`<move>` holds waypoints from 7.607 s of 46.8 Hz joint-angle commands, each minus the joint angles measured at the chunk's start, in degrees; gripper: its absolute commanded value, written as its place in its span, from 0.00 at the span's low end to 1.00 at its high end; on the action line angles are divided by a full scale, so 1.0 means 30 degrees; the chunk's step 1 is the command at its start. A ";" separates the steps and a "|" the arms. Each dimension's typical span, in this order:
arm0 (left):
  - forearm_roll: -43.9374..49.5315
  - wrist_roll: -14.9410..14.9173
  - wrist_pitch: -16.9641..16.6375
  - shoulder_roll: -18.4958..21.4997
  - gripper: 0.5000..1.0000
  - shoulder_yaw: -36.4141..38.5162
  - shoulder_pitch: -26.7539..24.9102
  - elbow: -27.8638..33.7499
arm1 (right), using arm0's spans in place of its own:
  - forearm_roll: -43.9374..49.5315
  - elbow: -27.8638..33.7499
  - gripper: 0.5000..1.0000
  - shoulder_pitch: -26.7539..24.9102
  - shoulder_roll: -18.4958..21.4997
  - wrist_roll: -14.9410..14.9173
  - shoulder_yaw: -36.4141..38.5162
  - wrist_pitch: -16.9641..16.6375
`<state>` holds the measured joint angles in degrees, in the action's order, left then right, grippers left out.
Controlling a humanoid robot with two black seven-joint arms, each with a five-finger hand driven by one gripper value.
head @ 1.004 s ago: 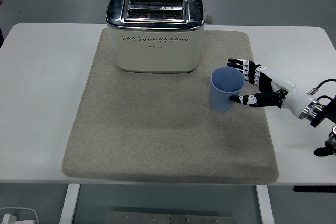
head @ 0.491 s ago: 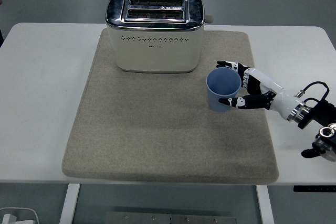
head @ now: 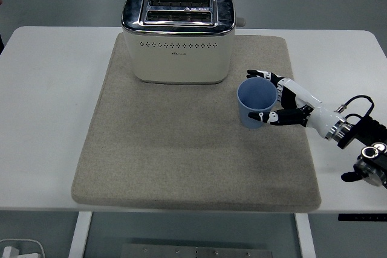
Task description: Put the water cup in front of the bread machine
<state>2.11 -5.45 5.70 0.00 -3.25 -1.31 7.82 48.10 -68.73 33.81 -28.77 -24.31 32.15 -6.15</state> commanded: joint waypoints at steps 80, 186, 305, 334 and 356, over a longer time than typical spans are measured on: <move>0.0001 0.0000 0.0004 0.0000 1.00 0.0000 0.0027 0.0000 | -0.0270 0.0057 0.25 0.0948 0.3175 0.0076 -0.0022 0.1640; 0.0001 0.0000 0.0004 0.0000 1.00 0.0000 0.0027 0.0000 | -0.0065 0.5624 0.53 0.3936 0.9592 -0.0012 -0.2249 0.3192; 0.0001 0.0000 0.0004 0.0000 1.00 0.0000 -0.0002 0.0000 | -0.1120 0.3397 0.85 0.3379 0.4465 -0.0247 -0.0989 0.2080; 0.0001 0.0000 0.0004 0.0000 1.00 0.0000 -0.0002 0.0000 | -0.5687 0.4012 0.85 0.5048 0.1565 0.0076 -0.1252 0.0849; 0.0001 0.0000 0.0004 0.0000 1.00 0.0000 -0.0002 0.0000 | -1.2016 0.6179 0.86 0.7539 0.1740 0.7456 -0.1195 -0.0323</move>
<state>2.11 -5.45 5.71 0.00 -3.28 -1.32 7.82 14.25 -51.37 55.31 -23.86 -4.97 28.05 -7.27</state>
